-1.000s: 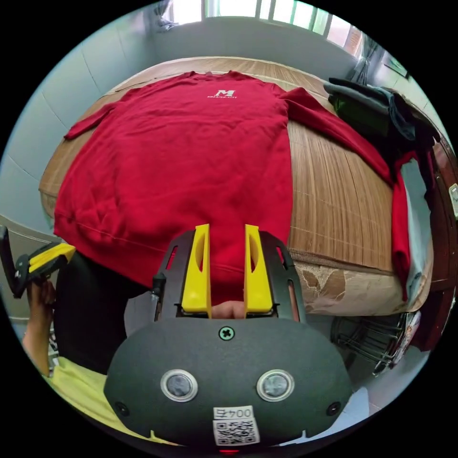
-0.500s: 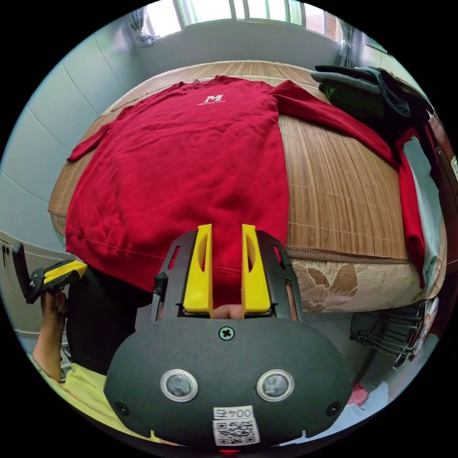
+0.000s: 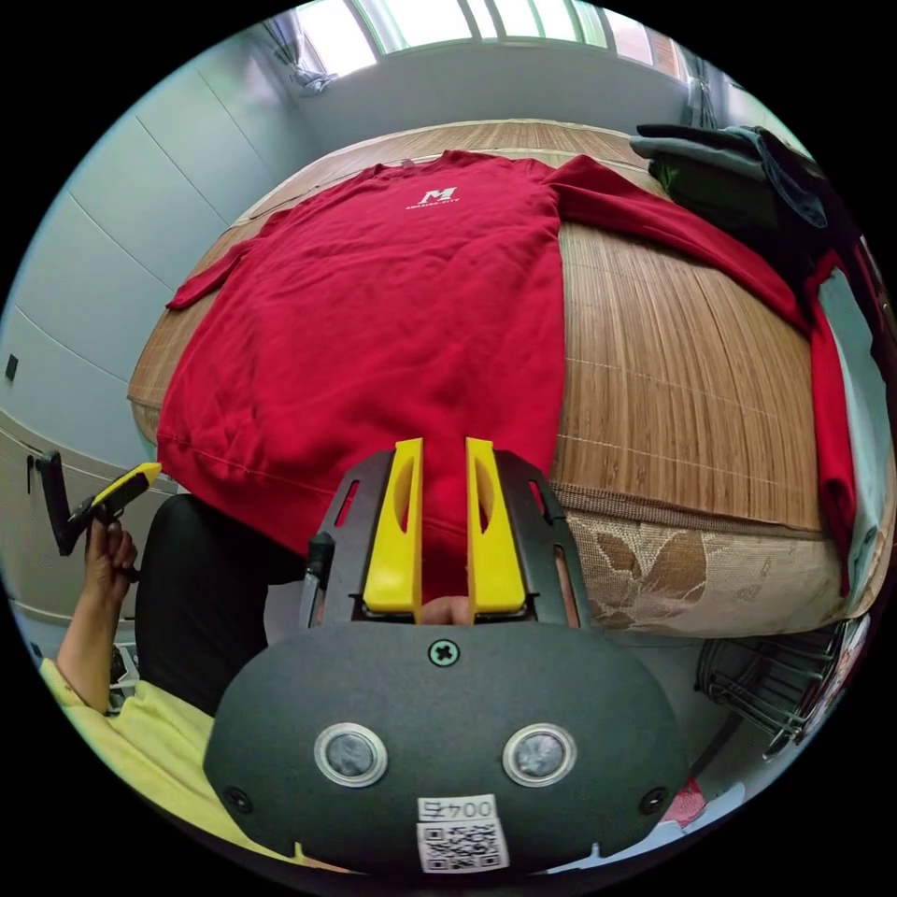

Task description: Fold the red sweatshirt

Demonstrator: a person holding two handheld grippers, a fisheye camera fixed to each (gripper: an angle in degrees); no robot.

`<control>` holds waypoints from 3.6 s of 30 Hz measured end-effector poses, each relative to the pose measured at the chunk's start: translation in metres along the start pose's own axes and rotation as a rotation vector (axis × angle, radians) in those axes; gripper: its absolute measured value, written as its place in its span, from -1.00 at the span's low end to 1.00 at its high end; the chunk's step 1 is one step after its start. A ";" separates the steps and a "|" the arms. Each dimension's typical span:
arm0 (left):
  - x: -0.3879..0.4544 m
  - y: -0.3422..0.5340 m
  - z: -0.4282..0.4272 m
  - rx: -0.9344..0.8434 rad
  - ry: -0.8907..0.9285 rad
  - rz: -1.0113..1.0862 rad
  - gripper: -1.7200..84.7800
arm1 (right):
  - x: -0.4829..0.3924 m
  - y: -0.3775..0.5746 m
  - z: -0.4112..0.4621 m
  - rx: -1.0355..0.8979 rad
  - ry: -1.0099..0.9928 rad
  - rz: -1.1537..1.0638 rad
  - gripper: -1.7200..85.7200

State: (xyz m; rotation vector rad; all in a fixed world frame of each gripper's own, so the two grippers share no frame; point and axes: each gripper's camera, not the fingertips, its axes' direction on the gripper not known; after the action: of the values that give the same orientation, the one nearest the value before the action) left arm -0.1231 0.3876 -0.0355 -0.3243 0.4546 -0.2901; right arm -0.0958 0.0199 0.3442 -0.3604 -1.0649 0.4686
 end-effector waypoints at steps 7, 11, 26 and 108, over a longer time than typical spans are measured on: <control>0.019 -0.005 0.005 -0.073 -0.047 0.085 -0.96 | 0.012 0.009 -0.014 0.026 -0.113 -0.081 -0.65; 0.024 -0.005 -0.002 -0.082 -0.057 0.100 -0.96 | 0.011 0.013 -0.016 0.035 -0.077 -0.118 -0.63; 0.031 -0.001 -0.045 -0.035 -0.015 -0.086 -0.96 | 0.056 0.006 -0.031 0.038 -0.165 -0.023 -0.74; -0.152 -0.002 -0.218 0.037 0.040 -0.066 -0.93 | 0.098 0.048 -0.182 0.153 -0.387 0.166 -0.88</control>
State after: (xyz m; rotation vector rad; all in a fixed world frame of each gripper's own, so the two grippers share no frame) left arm -0.3566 0.3861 -0.1619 -0.2981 0.4784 -0.3693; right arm 0.0977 0.1015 0.3127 -0.2271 -1.3698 0.7860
